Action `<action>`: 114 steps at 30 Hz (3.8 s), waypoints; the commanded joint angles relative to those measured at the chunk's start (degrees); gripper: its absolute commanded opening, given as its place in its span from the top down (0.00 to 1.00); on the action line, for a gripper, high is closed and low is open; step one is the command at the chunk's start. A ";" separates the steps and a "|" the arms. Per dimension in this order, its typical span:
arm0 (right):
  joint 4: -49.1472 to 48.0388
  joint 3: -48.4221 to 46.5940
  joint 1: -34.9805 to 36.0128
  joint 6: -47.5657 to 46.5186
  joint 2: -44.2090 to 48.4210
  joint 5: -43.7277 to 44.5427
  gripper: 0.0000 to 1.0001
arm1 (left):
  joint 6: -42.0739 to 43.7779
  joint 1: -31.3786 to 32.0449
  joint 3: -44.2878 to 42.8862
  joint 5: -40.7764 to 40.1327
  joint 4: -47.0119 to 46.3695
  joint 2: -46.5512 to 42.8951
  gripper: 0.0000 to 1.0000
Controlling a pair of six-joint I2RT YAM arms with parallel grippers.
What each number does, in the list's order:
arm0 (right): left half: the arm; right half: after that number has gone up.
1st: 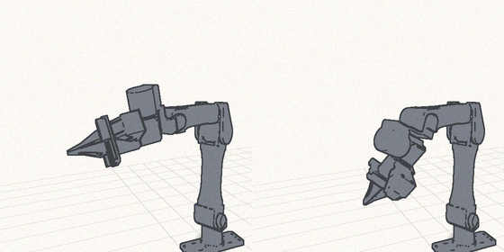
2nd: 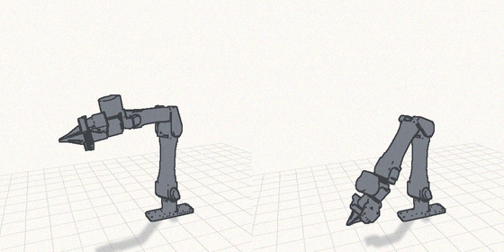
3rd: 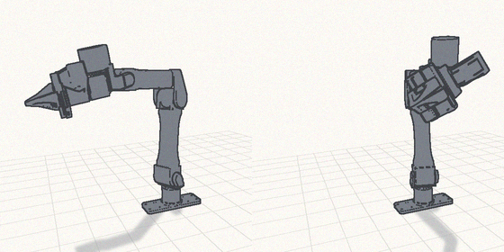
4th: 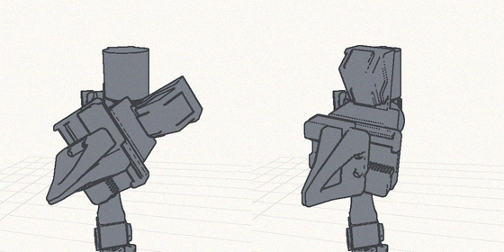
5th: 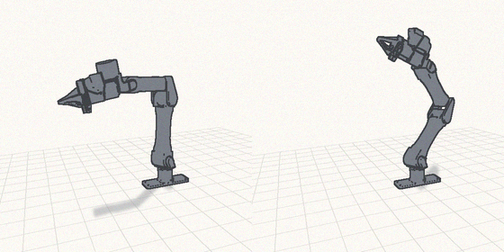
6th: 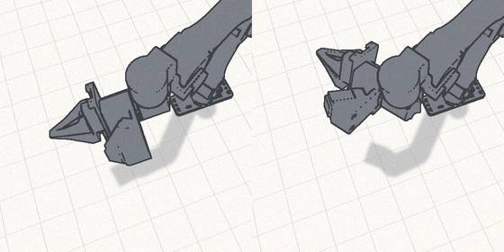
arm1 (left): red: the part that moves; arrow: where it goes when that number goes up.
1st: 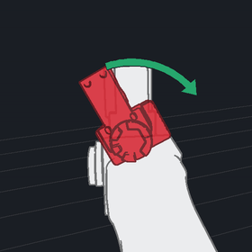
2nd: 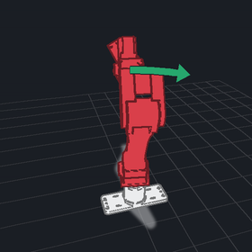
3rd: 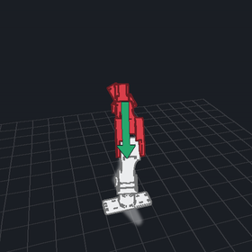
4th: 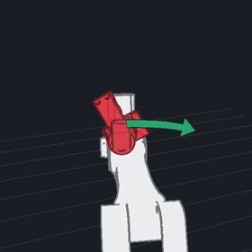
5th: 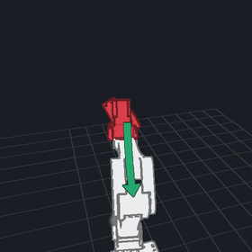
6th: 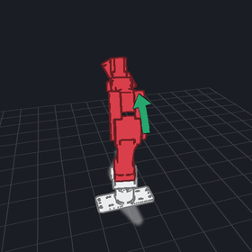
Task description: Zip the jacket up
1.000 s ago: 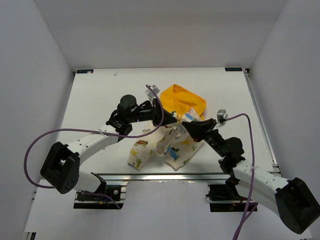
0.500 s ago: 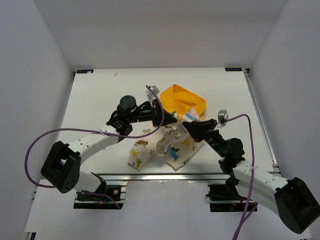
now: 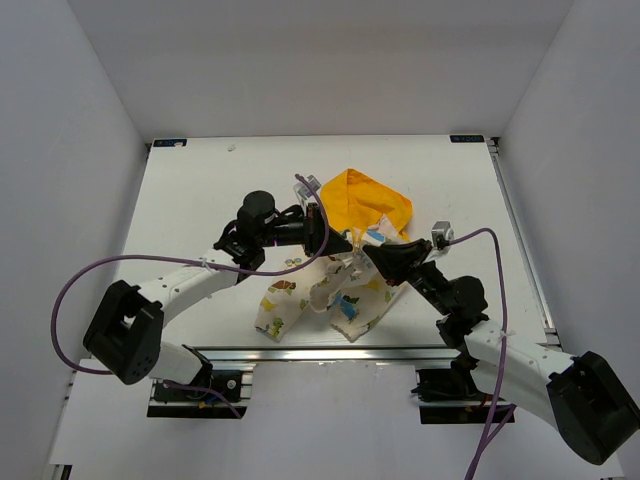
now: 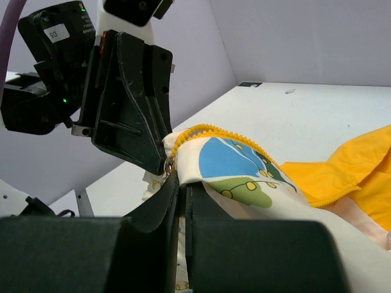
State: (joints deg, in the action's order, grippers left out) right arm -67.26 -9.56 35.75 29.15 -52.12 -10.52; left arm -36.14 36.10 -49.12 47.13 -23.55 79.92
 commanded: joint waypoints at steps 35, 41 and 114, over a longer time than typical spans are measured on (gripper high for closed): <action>70.23 -24.27 0.64 -15.43 5.18 5.41 0.38 | -6.31 0.55 -0.71 -3.36 5.44 6.30 1.00; 79.73 -29.19 3.53 -20.00 7.11 14.72 0.33 | -5.87 0.55 -0.27 -4.07 6.50 5.60 1.00; 69.37 -30.52 31.49 -32.49 -6.95 49.10 0.69 | -1.30 1.17 -2.03 -0.90 10.28 7.18 1.00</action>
State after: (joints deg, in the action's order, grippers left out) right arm 3.07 -40.25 67.75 -4.21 -60.73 39.48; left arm -38.98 36.56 -49.67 44.34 -15.27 86.85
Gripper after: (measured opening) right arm 0.308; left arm 0.164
